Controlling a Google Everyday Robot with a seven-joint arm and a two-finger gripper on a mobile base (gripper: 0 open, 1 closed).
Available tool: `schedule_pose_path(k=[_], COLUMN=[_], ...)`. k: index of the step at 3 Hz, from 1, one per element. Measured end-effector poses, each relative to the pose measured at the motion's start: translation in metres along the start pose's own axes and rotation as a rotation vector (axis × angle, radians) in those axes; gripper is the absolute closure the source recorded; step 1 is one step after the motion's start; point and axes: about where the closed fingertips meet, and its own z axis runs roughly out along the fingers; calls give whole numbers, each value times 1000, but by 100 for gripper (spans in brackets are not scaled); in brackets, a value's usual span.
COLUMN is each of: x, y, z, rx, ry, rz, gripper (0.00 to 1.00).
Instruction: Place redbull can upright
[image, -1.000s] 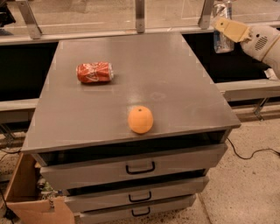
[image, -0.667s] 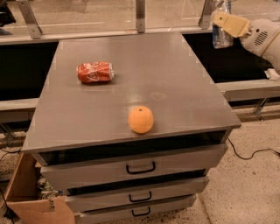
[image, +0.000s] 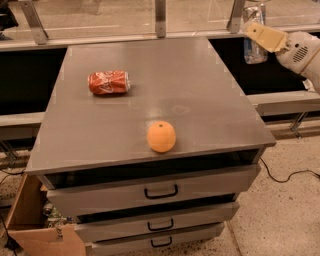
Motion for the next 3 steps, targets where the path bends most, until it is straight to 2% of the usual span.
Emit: schedule_pose_path(k=[1,3], x=[12,47], y=[8,30], z=[-19,-43], rx=[-75,-255], ry=[-15,-94], rz=[26,98], gripper=[100,100])
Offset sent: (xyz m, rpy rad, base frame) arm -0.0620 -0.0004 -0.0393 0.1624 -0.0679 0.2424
